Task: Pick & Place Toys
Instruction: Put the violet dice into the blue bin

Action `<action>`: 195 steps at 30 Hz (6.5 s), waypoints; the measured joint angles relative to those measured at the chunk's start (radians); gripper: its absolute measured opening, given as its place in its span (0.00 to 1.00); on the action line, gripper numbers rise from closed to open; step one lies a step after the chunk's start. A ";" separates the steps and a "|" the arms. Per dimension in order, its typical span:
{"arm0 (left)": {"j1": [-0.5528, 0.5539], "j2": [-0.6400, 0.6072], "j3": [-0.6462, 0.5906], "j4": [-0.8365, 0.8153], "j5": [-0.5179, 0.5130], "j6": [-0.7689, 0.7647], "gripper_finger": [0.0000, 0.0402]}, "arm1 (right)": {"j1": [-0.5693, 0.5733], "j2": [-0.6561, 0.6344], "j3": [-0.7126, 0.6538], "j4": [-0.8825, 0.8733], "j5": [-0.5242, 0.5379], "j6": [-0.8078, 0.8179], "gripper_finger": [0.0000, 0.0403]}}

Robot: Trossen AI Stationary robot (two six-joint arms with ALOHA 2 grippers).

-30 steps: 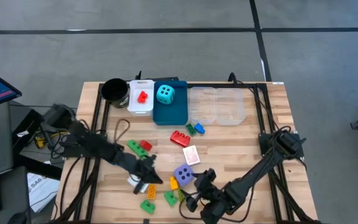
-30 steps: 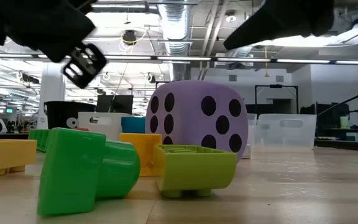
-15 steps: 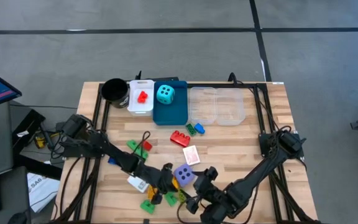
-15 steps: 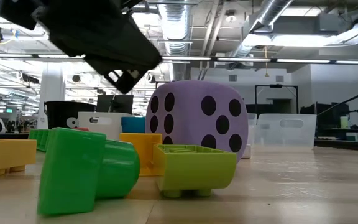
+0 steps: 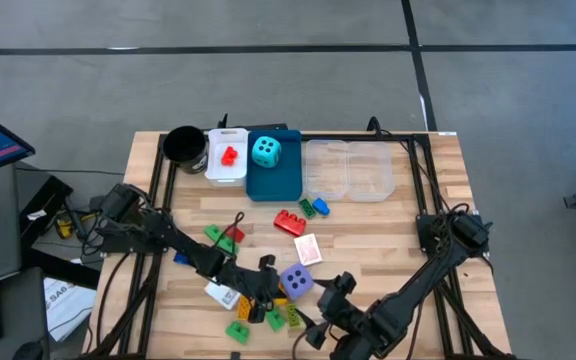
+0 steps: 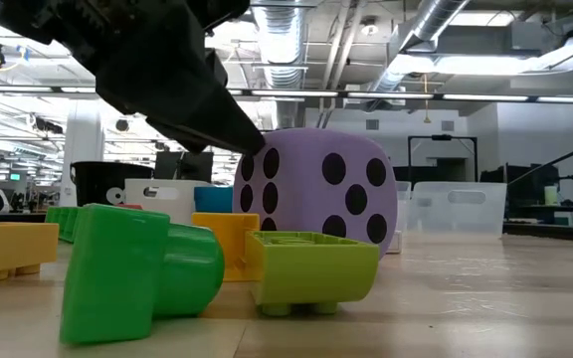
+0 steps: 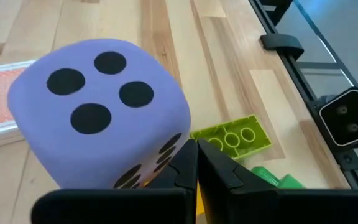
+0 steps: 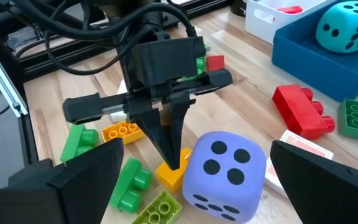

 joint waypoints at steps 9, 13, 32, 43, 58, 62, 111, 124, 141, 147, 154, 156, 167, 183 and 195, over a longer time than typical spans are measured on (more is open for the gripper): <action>0.019 0.044 0.016 0.088 -0.060 0.000 0.00 | -0.004 0.000 0.000 -0.002 0.000 0.003 0.99; 0.035 0.135 0.085 0.080 -0.069 0.006 0.00 | -0.004 0.000 0.000 -0.013 -0.001 0.012 0.99; 0.114 0.109 0.250 -0.137 -0.145 0.128 0.00 | 0.031 0.000 0.000 -0.040 0.015 0.073 0.99; 0.039 -0.307 0.055 -0.139 -0.139 0.208 0.00 | 0.014 0.000 0.000 -0.027 -0.018 0.144 0.99; 0.176 -0.154 -0.267 0.262 -0.213 0.058 0.00 | -0.039 0.000 0.000 -0.004 -0.040 0.120 0.99; 0.202 -0.061 -0.228 0.273 -0.200 0.058 0.00 | -0.038 0.000 0.000 -0.007 -0.040 0.120 0.99; 0.281 0.009 -0.153 0.314 -0.144 0.059 0.00 | -0.036 0.001 0.000 -0.012 -0.039 0.123 0.99; 0.275 0.013 -0.153 0.314 -0.044 0.050 0.00 | -0.037 0.001 0.000 -0.011 -0.039 0.123 0.99; 0.209 0.014 -0.153 0.314 -0.005 0.028 0.00 | -0.037 0.001 0.000 -0.011 -0.040 0.123 0.99; 0.206 0.014 -0.153 0.314 0.021 0.028 0.00 | -0.037 0.001 0.000 -0.011 -0.040 0.123 0.99; 0.234 0.014 -0.153 0.309 -0.014 0.030 0.00 | -0.035 0.001 0.000 -0.007 -0.040 0.123 0.99; 0.244 0.014 -0.153 0.303 -0.025 0.031 0.00 | -0.035 0.001 0.000 -0.007 -0.040 0.123 0.99; 0.240 0.014 -0.153 0.313 -0.028 0.029 0.00 | -0.035 0.001 0.000 -0.008 -0.040 0.115 0.99; 0.231 0.014 -0.153 0.334 -0.027 0.028 0.00 | -0.035 0.001 0.000 -0.009 -0.040 0.112 0.99; 0.227 0.014 -0.153 0.334 -0.002 0.003 0.00 | -0.035 0.001 0.000 -0.009 -0.040 0.112 0.99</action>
